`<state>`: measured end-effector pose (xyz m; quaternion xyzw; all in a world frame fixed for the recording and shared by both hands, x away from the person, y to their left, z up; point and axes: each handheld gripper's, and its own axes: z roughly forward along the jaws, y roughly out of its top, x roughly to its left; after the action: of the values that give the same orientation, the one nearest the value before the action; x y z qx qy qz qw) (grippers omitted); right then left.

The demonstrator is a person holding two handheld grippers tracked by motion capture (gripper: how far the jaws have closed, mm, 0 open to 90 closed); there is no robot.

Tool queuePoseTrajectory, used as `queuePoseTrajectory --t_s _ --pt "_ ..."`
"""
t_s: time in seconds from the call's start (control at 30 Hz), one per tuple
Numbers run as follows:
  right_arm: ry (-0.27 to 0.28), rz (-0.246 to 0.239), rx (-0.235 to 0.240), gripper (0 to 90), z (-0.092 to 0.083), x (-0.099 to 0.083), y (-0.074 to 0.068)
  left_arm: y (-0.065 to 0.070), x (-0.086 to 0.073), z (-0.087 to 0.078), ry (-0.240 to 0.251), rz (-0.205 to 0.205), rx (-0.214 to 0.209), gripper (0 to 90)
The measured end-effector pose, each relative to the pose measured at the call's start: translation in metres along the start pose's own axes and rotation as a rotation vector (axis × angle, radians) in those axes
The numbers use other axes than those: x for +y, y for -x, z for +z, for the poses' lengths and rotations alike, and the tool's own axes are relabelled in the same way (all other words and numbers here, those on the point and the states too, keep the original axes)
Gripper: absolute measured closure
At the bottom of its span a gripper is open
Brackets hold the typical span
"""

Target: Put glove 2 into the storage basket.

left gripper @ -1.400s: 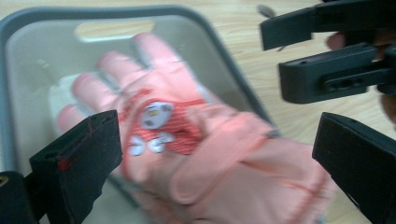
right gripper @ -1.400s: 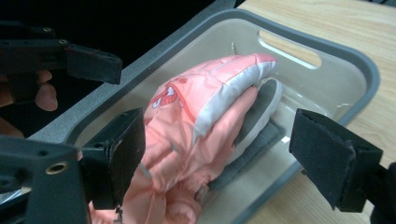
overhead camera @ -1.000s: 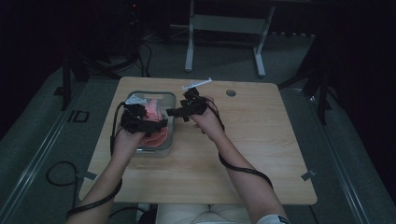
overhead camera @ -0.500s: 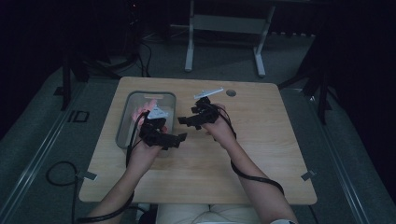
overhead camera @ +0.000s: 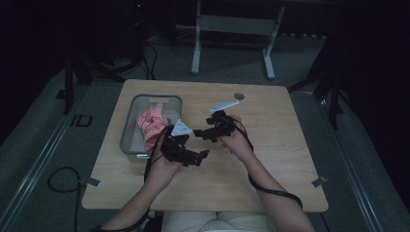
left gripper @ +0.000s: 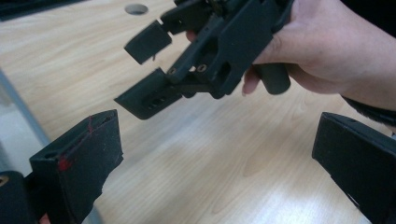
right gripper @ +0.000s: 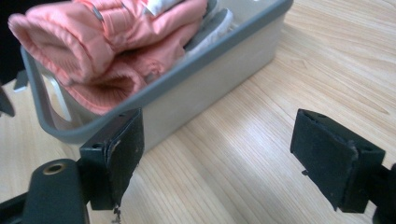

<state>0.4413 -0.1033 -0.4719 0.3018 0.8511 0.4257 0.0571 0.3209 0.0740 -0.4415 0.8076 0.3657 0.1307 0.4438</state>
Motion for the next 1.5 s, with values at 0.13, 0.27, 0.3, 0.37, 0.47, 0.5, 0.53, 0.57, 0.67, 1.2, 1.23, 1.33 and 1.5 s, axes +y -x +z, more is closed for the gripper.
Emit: queuePoseTrajectory --t_s 0.13,0.27,0.3,0.37,0.47,0.5,0.53,0.57,0.67,1.2,1.23,1.33,1.5 --pt "-0.005 -0.006 -0.019 17.2 -0.001 -0.008 0.003 0.004 -0.005 0.006 -0.003 0.004 0.0 1.3" --pt "0.003 -0.004 -0.013 17.2 -0.002 -0.017 0.007 0.01 -0.011 0.013 -0.006 0.013 -0.014 1.3" --pt "0.005 -0.002 -0.011 17.2 -0.002 -0.019 0.007 0.01 -0.011 0.013 -0.006 0.013 -0.014 1.3" --pt "0.008 -0.005 -0.01 17.2 -0.002 -0.025 0.009 0.015 -0.015 0.019 -0.023 0.029 -0.024 1.3" --pt "0.01 -0.005 -0.014 17.0 -0.003 -0.03 0.01 0.017 -0.018 0.023 -0.037 0.046 -0.022 1.3" --pt "0.022 0.002 -0.017 16.8 -0.003 -0.035 0.011 0.02 -0.021 0.026 -0.032 0.058 -0.026 1.3" --pt "0.024 0.005 -0.016 16.6 -0.003 -0.038 0.012 0.02 -0.021 0.026 -0.032 0.058 -0.026 1.3" --pt "0.023 0.007 -0.016 16.6 -0.002 -0.04 0.012 0.022 -0.023 0.029 -0.037 0.064 -0.036 1.3" --pt "0.006 0.004 -0.021 16.2 0.0 -0.049 0.014 0.024 -0.027 0.034 -0.036 0.064 -0.051 1.3" --pt "-0.022 -0.012 -0.043 14.9 0.003 -0.075 0.015 0.033 -0.055 0.062 -0.108 0.106 -0.04 1.2" --pt "-0.022 -0.017 -0.043 14.9 0.003 -0.077 0.015 0.033 -0.056 0.062 -0.105 0.107 -0.036 1.2" --pt "-0.023 -0.018 -0.047 14.9 0.003 -0.081 0.015 0.032 -0.06 0.064 -0.102 0.105 -0.027 1.3" --pt "-0.012 -0.008 -0.066 14.1 0.003 -0.089 0.014 0.03 -0.067 0.067 -0.101 0.089 -0.007 1.3"
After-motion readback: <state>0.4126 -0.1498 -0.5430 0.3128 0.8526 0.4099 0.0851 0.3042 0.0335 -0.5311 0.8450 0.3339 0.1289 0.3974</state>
